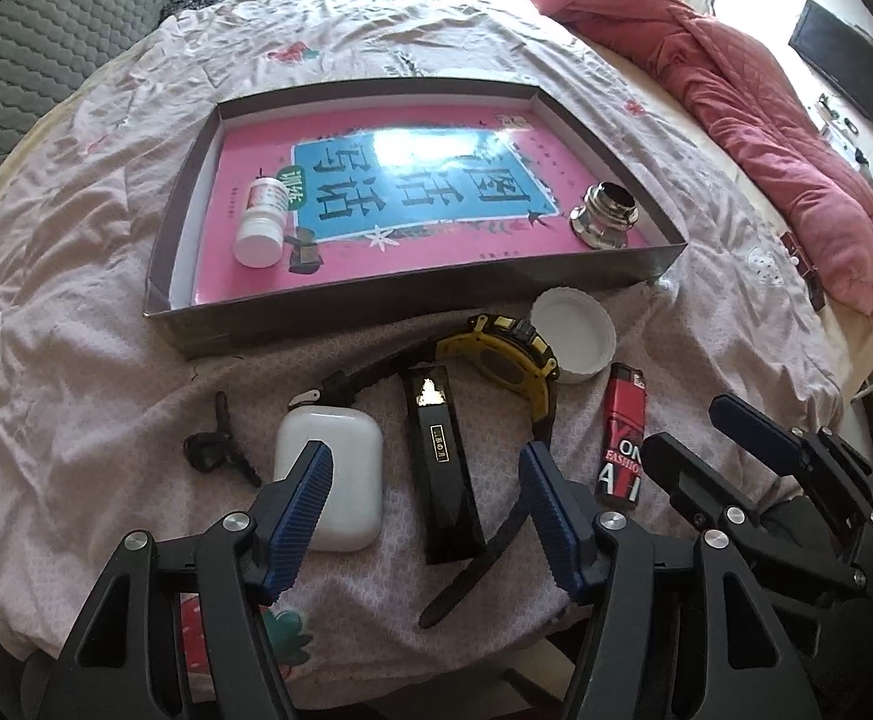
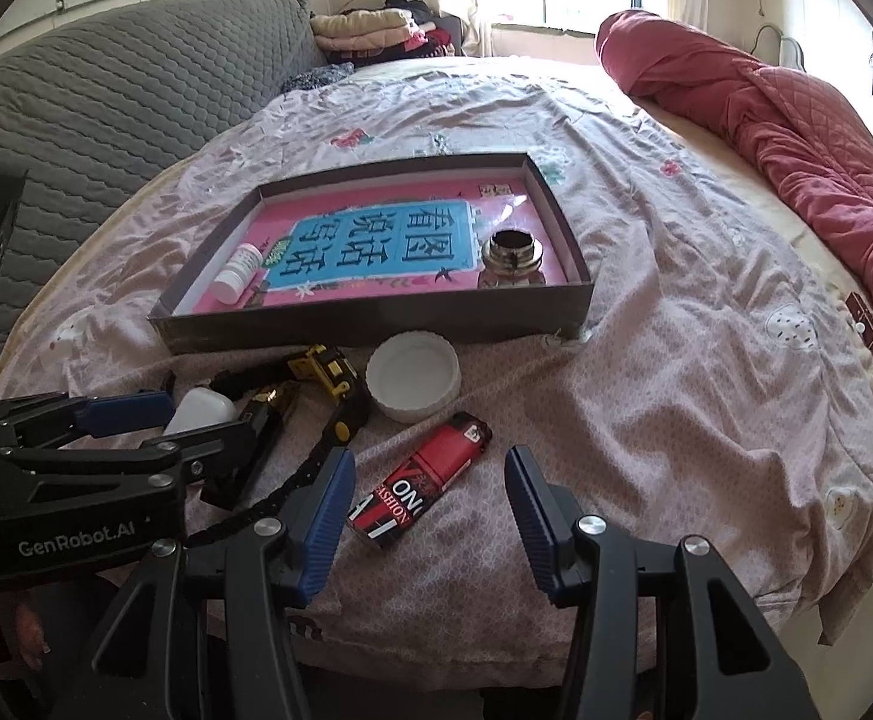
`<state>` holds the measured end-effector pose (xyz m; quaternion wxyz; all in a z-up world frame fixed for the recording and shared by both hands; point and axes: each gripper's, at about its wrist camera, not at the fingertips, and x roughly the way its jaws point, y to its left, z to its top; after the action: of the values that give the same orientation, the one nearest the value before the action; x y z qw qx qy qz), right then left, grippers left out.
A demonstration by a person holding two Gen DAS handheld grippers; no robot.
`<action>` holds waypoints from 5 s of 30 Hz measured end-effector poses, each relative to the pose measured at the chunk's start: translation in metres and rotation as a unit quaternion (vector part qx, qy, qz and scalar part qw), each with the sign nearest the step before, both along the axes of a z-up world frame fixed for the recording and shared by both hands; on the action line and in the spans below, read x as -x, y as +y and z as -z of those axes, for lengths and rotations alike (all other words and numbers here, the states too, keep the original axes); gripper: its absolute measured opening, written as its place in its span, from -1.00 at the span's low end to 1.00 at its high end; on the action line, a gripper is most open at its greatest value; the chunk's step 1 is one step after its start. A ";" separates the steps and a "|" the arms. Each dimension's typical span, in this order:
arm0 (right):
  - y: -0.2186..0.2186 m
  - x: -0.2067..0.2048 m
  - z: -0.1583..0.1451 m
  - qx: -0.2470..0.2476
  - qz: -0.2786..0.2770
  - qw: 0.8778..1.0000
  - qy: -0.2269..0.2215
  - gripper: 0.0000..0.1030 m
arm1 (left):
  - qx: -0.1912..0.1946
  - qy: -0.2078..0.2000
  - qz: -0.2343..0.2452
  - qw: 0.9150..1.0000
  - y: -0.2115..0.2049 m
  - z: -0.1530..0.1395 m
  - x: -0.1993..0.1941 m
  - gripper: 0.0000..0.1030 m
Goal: Organize rigid objects
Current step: 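Move left tool to the black gold-topped box while right tool approaches the red lighter, then grasp and lift the black box with left tool while right tool grasps the red lighter, then carry the black box with left tool while right tool carries the lighter over the tray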
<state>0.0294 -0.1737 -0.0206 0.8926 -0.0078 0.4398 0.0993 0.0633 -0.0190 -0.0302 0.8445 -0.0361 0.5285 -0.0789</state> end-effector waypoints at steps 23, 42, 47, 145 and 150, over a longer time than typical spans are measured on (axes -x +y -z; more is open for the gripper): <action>0.011 -0.024 0.035 0.040 0.014 0.997 0.059 0.00 | -0.002 0.024 0.039 0.999 -0.019 0.012 -0.015 0.20; -0.020 -0.038 0.037 0.021 0.029 0.998 0.051 -0.21 | 0.028 0.044 -0.010 0.999 -0.004 0.030 -0.020 -0.34; -0.015 -0.041 0.038 0.028 0.022 0.998 0.045 -0.21 | 0.025 0.046 -0.002 0.999 -0.011 0.032 -0.024 -0.34; -0.005 -0.022 -0.071 -0.100 -0.055 0.976 -0.184 -0.55 | 0.033 -0.136 -0.085 0.986 0.055 -0.095 -0.016 -0.57; -0.004 -0.027 -0.074 -0.103 -0.055 0.974 -0.192 -0.55 | 0.028 -0.146 -0.074 0.986 0.042 -0.099 -0.026 -0.57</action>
<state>0.0565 -0.1781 0.0536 0.9495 0.0412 0.2467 0.1894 0.0895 0.0227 0.0689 0.9146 -0.0868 0.3933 -0.0357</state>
